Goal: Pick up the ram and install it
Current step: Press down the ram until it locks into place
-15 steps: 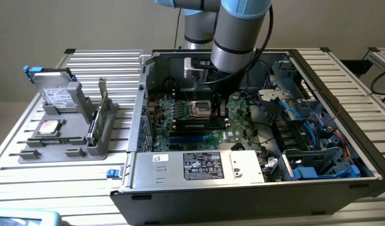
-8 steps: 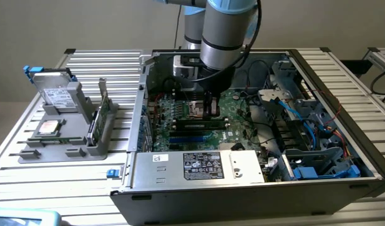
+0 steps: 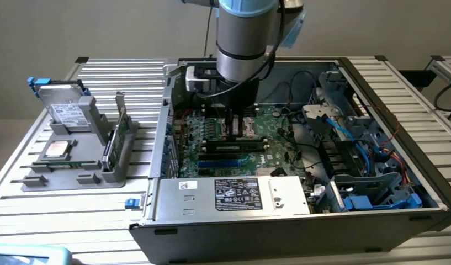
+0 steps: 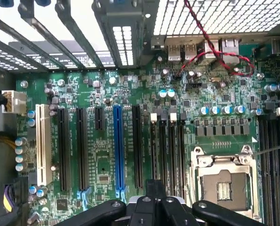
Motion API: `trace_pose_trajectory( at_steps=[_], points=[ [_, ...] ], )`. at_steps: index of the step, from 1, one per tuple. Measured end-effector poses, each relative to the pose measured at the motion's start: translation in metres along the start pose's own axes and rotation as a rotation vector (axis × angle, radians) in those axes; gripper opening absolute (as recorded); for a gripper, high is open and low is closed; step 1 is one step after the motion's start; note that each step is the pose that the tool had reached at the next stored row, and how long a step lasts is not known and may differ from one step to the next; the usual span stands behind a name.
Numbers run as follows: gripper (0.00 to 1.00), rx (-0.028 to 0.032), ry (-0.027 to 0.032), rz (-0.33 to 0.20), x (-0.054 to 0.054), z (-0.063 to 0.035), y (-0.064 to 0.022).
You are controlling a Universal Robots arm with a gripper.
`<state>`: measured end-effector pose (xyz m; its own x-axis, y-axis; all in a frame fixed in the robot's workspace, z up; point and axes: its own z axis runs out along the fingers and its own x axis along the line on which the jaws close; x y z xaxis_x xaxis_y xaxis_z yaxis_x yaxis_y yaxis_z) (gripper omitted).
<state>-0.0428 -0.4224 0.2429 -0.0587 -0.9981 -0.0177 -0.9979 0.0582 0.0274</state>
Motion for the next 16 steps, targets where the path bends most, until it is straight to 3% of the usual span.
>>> trace_pose_trajectory(
  at_steps=[9, 12, 16],
  points=[
    [0.11, 0.0466, -0.0027, -0.001, -0.002, 0.0085, 0.0284],
    [0.11, 0.0540, -0.0030, -0.001, -0.003, 0.0129, 0.0321],
    [0.11, 0.0553, -0.0014, -0.007, -0.005, 0.0194, 0.0322]
  ],
)
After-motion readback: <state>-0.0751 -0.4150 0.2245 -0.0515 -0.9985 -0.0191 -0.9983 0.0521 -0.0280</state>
